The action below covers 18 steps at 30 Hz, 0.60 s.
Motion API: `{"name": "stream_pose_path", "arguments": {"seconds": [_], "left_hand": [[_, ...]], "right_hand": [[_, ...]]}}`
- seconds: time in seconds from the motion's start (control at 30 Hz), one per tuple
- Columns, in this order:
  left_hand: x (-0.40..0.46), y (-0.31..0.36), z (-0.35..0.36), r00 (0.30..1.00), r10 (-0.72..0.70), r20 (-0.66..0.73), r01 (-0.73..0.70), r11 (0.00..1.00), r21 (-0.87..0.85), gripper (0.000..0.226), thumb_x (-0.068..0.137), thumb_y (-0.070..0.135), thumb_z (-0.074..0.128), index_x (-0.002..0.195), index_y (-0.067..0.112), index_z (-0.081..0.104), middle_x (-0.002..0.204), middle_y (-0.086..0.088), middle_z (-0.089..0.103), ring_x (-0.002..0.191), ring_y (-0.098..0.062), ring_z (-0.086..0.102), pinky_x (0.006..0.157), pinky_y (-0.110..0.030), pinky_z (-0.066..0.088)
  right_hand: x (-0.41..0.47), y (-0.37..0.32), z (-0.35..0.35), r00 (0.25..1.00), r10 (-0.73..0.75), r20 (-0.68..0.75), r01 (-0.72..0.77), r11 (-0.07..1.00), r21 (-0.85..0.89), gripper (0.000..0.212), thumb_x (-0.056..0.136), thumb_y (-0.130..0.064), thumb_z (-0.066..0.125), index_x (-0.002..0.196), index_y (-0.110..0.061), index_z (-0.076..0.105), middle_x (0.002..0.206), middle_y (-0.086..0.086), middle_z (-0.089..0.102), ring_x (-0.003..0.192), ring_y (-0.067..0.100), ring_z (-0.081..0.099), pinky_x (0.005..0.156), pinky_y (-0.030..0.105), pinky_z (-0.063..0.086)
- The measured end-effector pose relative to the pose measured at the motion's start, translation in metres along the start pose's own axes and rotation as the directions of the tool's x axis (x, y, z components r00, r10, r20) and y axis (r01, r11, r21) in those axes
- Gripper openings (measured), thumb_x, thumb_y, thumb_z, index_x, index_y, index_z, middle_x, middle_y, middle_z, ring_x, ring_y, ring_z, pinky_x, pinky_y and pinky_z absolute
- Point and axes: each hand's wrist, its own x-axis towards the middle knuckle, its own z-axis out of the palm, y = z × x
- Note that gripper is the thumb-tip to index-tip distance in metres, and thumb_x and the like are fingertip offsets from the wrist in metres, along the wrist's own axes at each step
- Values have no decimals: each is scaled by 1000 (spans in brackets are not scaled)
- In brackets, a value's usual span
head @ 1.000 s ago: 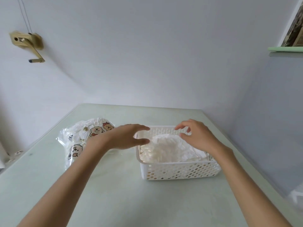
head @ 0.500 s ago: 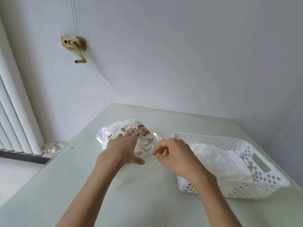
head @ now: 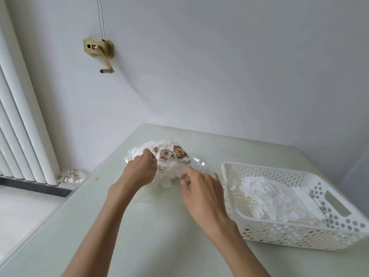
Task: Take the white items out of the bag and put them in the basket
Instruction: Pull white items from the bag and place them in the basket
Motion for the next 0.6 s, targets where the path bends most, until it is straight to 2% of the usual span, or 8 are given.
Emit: {"name": "stream_pose_path", "arguments": {"seconds": [0.07, 0.13, 0.17, 0.3, 0.37, 0.43, 0.5, 0.6], "left_hand": [[2, -5, -2, 999, 24, 24, -22, 996, -87, 15, 100, 17, 32, 105, 13, 45, 107, 3, 68, 94, -20, 65, 71, -32, 44], [3, -7, -4, 999, 33, 20, -31, 995, -100, 12, 99, 15, 33, 104, 17, 44, 104, 12, 69, 92, -15, 67, 74, -32, 46], [3, -8, -4, 999, 44, -6, -44, 997, -59, 11, 99, 15, 35, 104, 19, 44, 105, 14, 69, 93, -16, 67, 77, -34, 46], [-3, -5, 5, 986, 133, -96, -114, 977, 183, 21, 101, 33, 39, 120, 26, 45, 116, 6, 66, 105, -25, 59, 78, -34, 41], [-9, 1, 8, 985, 172, -12, -165, 962, 219, 42, 93, 56, 47, 126, 30, 48, 122, 7, 63, 113, -22, 56, 79, -31, 38], [-14, 10, 13, 985, 146, 89, -166, 939, 300, 63, 79, 66, 60, 130, 30, 47, 127, 5, 57, 118, -21, 53, 83, -30, 37], [-17, 16, 22, 991, 92, 100, -128, 889, 441, 70, 76, 57, 70, 132, 25, 44, 133, 1, 45, 123, -21, 45, 88, -30, 40], [-18, 15, 31, 991, 122, -54, -76, 846, 528, 44, 85, 33, 69, 124, 21, 54, 136, 0, 34, 129, -22, 32, 89, -29, 40]], "right_hand": [[1, 4, 3, 998, -66, 23, 67, 998, -13, 26, 91, -32, 59, 116, -26, 55, 112, -8, 61, 105, 16, 56, 87, 28, 31], [0, 9, 11, 977, -84, 195, 111, 985, -132, 38, 87, -39, 62, 123, -26, 54, 118, -6, 57, 112, 18, 48, 90, 30, 30], [-2, 11, 16, 963, -100, 251, 144, 976, -165, 35, 88, -38, 61, 121, -26, 58, 116, -5, 60, 112, 18, 46, 89, 29, 29], [-16, 14, 23, 968, -143, 208, 178, 970, -163, 8, 79, -20, 73, 79, -28, 74, 75, -8, 69, 81, 15, 51, 69, 23, 29], [-21, 20, 24, 980, -112, 166, 143, 972, -187, 16, 63, -23, 85, 64, -31, 71, 60, -11, 61, 66, 13, 52, 61, 22, 35], [-26, 21, 20, 981, -126, 148, 156, 965, -212, 23, 52, -28, 90, 58, -34, 69, 55, -14, 57, 62, 11, 53, 61, 19, 34], [-31, 20, 18, 973, -179, 148, 207, 957, -203, 25, 49, -30, 92, 58, -35, 69, 54, -14, 56, 61, 10, 52, 61, 19, 35], [-40, 20, 19, 963, -177, 202, 217, 956, -197, 26, 46, -31, 92, 54, -35, 67, 51, -14, 54, 59, 9, 51, 56, 20, 39]]}}
